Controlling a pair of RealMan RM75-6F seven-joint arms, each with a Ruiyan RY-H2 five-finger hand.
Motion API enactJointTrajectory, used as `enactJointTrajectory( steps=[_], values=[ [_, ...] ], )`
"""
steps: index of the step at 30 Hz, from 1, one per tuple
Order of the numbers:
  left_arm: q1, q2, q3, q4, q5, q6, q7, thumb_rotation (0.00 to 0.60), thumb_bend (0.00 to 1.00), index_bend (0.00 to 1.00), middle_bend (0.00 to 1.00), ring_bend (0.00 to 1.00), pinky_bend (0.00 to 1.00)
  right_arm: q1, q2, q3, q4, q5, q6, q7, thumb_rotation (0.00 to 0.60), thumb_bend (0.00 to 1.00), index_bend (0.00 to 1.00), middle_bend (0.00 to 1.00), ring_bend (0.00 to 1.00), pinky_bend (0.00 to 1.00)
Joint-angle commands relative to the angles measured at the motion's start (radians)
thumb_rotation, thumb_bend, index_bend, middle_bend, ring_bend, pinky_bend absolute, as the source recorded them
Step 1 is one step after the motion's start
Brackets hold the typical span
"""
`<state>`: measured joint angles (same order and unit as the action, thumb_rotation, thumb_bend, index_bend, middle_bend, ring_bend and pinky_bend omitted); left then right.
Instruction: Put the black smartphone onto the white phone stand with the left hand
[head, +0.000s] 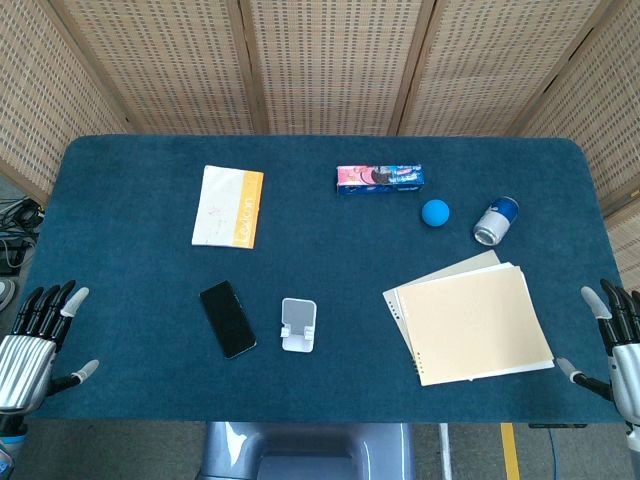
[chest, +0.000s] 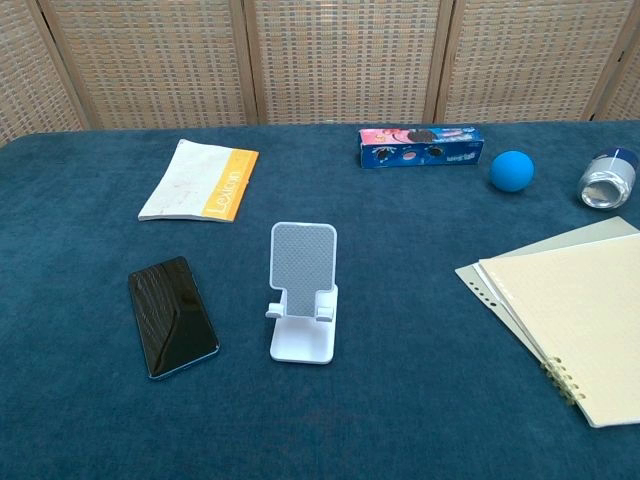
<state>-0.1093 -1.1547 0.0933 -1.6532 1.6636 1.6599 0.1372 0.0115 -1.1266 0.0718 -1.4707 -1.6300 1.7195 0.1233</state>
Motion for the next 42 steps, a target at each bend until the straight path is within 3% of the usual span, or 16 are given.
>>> enactJointTrajectory(
  steps=[1,6,9,13,16,22,29,34,42],
  values=[
    [0.001,-0.004,-0.003,0.001,0.001,-0.009,0.004,0.6,0.0,0.0,0.0,0.0,0.0,-0.001,0.002,0.0,-0.002,0.001,-0.002,0.001,0.6,0.0,0.0,0.0,0.0,0.0],
    [-0.01,-0.01,-0.006,0.004,0.007,-0.047,0.012,0.6,0.0,0.0,0.0,0.0,0.0,-0.003,0.008,-0.004,-0.01,0.003,-0.009,0.001,0.6,0.0,0.0,0.0,0.0,0.0],
    [-0.064,-0.007,-0.015,0.001,0.02,-0.135,-0.008,0.6,0.0,0.0,0.0,0.0,0.0,-0.005,0.013,-0.008,-0.022,0.004,-0.017,-0.011,0.6,0.0,0.0,0.0,0.0,0.0],
    [-0.27,-0.048,-0.054,0.115,0.111,-0.364,-0.112,0.6,0.0,0.0,0.0,0.0,0.0,0.002,0.02,-0.003,-0.04,0.02,-0.039,-0.022,0.6,0.0,0.0,0.0,0.0,0.0],
    [-0.38,-0.093,-0.052,0.213,0.146,-0.5,-0.212,0.6,0.0,0.0,0.0,0.0,0.0,0.005,0.023,0.001,-0.045,0.042,-0.061,-0.018,0.6,0.0,0.0,0.0,0.0,0.0],
    [-0.487,-0.154,-0.043,0.335,0.173,-0.623,-0.267,0.6,0.0,0.0,0.0,0.0,0.0,0.013,0.028,0.006,-0.046,0.072,-0.099,-0.001,0.6,0.0,0.0,0.0,0.0,0.0],
    [-0.575,-0.244,-0.012,0.512,0.254,-0.647,-0.276,0.6,0.0,0.01,0.0,0.03,0.08,0.018,0.026,0.015,-0.039,0.09,-0.111,-0.003,0.6,0.0,0.0,0.0,0.0,0.0],
    [-0.62,-0.301,0.039,0.637,0.323,-0.607,-0.318,0.6,0.0,0.1,0.07,0.13,0.15,0.015,0.025,0.024,-0.037,0.109,-0.114,-0.003,0.6,0.0,0.0,0.0,0.0,0.0],
    [-0.651,-0.359,0.078,0.724,0.33,-0.585,-0.365,0.6,0.0,0.14,0.12,0.17,0.19,0.018,0.022,0.026,-0.041,0.114,-0.121,-0.013,0.6,0.0,0.0,0.0,0.0,0.0]
  ],
)
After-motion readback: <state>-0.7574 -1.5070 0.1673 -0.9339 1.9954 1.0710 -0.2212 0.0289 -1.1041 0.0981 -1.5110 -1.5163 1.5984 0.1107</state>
